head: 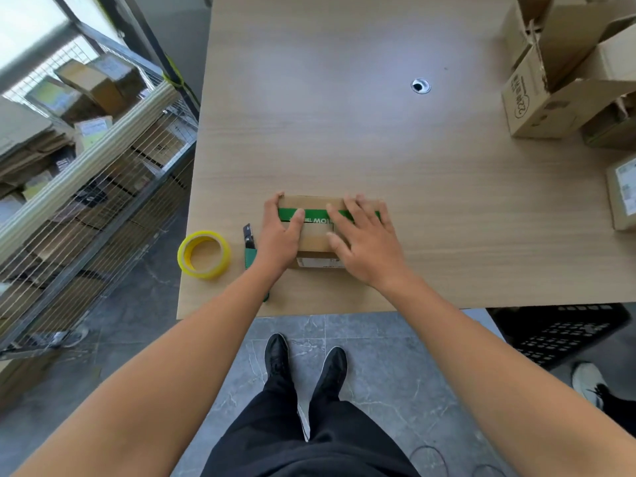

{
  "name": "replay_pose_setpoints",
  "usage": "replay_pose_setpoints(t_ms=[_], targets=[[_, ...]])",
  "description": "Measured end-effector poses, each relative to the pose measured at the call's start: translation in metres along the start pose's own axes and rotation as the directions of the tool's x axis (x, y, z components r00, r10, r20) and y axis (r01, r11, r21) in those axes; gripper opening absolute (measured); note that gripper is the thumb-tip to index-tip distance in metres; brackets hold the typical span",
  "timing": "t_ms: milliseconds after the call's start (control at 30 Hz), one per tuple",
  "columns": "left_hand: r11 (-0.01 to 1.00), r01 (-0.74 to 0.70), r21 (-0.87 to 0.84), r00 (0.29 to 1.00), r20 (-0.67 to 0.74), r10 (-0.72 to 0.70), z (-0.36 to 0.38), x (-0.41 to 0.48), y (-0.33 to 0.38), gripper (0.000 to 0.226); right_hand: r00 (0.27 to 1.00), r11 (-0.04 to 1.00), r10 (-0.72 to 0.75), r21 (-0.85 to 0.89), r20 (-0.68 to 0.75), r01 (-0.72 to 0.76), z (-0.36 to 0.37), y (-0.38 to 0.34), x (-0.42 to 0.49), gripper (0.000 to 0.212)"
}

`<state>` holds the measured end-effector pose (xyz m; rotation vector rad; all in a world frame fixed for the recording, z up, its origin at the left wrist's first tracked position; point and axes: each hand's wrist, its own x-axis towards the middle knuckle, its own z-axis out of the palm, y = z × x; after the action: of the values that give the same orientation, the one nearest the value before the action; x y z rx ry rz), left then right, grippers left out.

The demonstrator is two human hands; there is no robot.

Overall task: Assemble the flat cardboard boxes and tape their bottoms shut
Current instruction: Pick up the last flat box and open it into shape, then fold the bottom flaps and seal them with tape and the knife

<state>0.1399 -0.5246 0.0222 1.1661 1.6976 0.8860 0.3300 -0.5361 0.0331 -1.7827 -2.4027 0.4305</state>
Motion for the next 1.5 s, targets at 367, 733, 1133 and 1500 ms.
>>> replay_pose_setpoints(t_ms=[367, 733, 1133, 1500], targets=[[0.669, 0.166, 0.724, 0.984, -0.161, -0.071, -0.119, -0.023, -0.108, 0.057, 1.0, 0.983, -0.007, -0.183, -0.022, 0.003, 0.011, 0.0, 0.007, 0.067], [0.651, -0.375, 0.66, 0.89, 0.059, 0.452, -0.084, -0.019, -0.012, 0.011, 1.0, 0.995, -0.002, -0.102, 0.007, 0.002, 0.006, 0.002, 0.007, 0.072], [0.35, -0.706, 0.616, 0.68, 0.451, 0.578, -0.02, -0.009, 0.013, 0.022, 0.979, 0.866, 0.11, 0.501, -0.17, -0.01, -0.012, 0.007, 0.006, 0.04], [0.375, -0.673, 0.637, 0.708, 0.409, 0.575, -0.014, -0.01, 0.008, 0.025, 0.925, 0.868, 0.226, 0.493, -0.305, -0.049, -0.001, -0.003, 0.0, 0.007]])
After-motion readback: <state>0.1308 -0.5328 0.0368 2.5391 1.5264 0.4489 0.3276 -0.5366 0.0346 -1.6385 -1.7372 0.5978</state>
